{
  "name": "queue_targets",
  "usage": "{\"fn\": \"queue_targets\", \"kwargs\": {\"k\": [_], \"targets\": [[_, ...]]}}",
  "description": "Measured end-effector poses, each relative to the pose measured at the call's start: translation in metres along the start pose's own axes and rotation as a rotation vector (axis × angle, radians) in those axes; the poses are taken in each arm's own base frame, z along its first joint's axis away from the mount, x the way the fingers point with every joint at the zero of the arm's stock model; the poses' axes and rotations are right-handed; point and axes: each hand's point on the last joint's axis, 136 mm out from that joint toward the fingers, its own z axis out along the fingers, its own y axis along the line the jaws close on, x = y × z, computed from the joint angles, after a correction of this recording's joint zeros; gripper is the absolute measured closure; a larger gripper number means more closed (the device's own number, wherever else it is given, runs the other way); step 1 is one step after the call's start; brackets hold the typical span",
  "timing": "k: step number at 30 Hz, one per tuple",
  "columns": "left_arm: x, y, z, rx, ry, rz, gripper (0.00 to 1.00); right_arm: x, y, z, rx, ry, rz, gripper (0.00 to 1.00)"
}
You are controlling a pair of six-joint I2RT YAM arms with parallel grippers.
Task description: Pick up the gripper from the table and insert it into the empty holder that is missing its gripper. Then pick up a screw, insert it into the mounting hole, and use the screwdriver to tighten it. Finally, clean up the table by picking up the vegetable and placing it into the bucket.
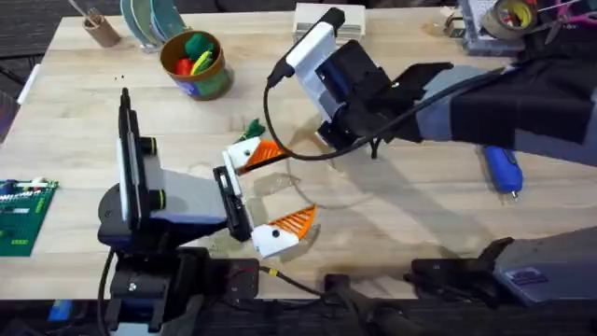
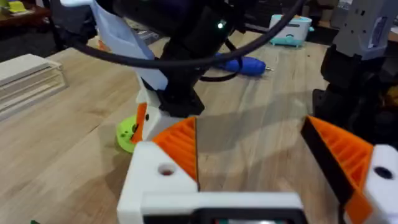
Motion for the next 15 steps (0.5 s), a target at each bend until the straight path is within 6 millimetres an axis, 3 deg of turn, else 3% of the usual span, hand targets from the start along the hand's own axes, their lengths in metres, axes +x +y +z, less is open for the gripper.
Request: {"fn": "queue_targets", "kwargs": {"k": [6,15], "targets": [[0.0,0.0,0.0,0.0,0.0,0.0,0.008,0.0002,-0.0003,-0.0014,-0.001,0.008,0.0,0.801],[0.0,0.0,0.0,0.0,0.0,0.0,0.009,0.0041,0.0002,-0.002,-0.004,0.027,-0.003,0.775]]}}
